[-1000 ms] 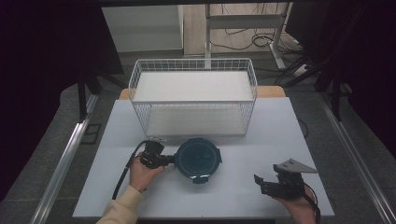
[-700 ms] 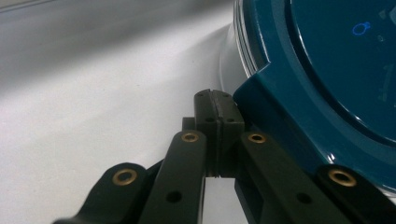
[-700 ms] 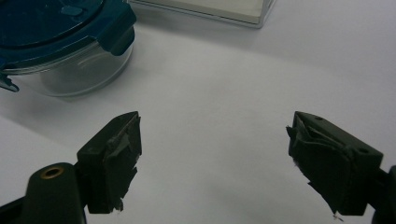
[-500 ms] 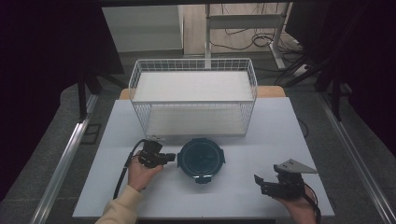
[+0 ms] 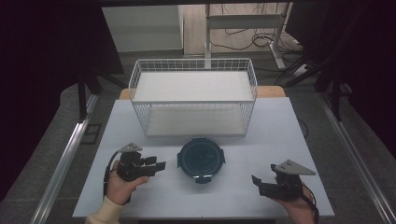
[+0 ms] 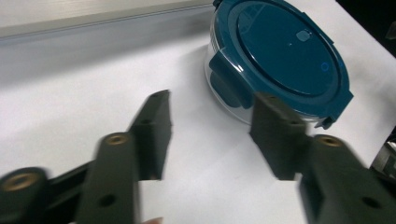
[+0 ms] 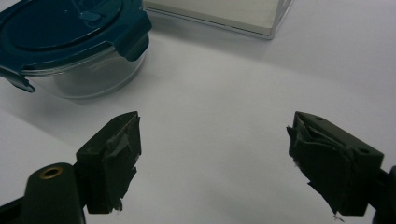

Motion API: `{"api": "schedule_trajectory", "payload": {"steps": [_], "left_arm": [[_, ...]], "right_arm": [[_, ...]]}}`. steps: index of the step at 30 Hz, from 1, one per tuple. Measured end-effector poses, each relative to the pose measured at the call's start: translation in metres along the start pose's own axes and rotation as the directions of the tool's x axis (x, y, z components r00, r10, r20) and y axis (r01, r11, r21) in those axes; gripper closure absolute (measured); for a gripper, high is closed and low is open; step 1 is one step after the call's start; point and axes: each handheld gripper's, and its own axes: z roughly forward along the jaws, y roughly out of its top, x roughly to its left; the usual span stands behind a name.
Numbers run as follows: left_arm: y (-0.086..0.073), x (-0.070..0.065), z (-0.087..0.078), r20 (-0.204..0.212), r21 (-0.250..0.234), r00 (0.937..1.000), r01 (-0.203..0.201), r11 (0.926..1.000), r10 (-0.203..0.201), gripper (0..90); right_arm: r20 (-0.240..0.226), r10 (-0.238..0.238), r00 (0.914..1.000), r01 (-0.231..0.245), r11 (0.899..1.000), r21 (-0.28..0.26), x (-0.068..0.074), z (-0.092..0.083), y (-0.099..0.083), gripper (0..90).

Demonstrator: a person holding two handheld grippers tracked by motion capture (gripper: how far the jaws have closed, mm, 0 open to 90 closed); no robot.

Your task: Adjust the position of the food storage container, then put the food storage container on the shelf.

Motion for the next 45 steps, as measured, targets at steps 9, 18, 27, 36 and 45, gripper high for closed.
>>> {"api": "schedule_trajectory", "payload": {"steps": [9, 18, 27, 36, 45], "left_arm": [[-0.002, 0.002, -0.004, 0.002, -0.012, 0.9998, 0.019, 0.9998, -0.019, 28.9], [0.001, -0.003, -0.004, 0.031, -0.015, 0.999, 0.034, 0.9993, -0.033, 22.9], [0.002, -0.006, 0.002, 0.069, 0.005, 0.996, 0.057, 0.9984, -0.057, 18.7], [0.008, -0.009, 0.008, 0.11, 0.006, 0.9906, 0.081, 0.9967, -0.081, 18.1], [0.017, -0.006, 0.024, 0.154, 0.024, 0.9775, 0.142, 0.9896, -0.144, 18.2]], "right_arm": [[-0.04, 0.023, 0.9989, -0.024, 0.999, -0.021, -0.001, 0.001, 0.0, 16.8], [-0.077, 0.046, 0.9959, -0.048, 0.999, -0.024, 0.001, 0.002, 0.003, 16.3], [-0.131, 0.078, 0.9882, -0.081, 0.997, -0.013, 0.009, 0.009, 0.016, 15.2], [-0.203, 0.108, 0.9733, -0.109, 0.994, 0.005, 0.02, 0.024, 0.037, 13.6], [-0.271, 0.178, 0.946, -0.166, 0.984, 0.066, 0.024, 0.056, 0.055, 10.5]]}}
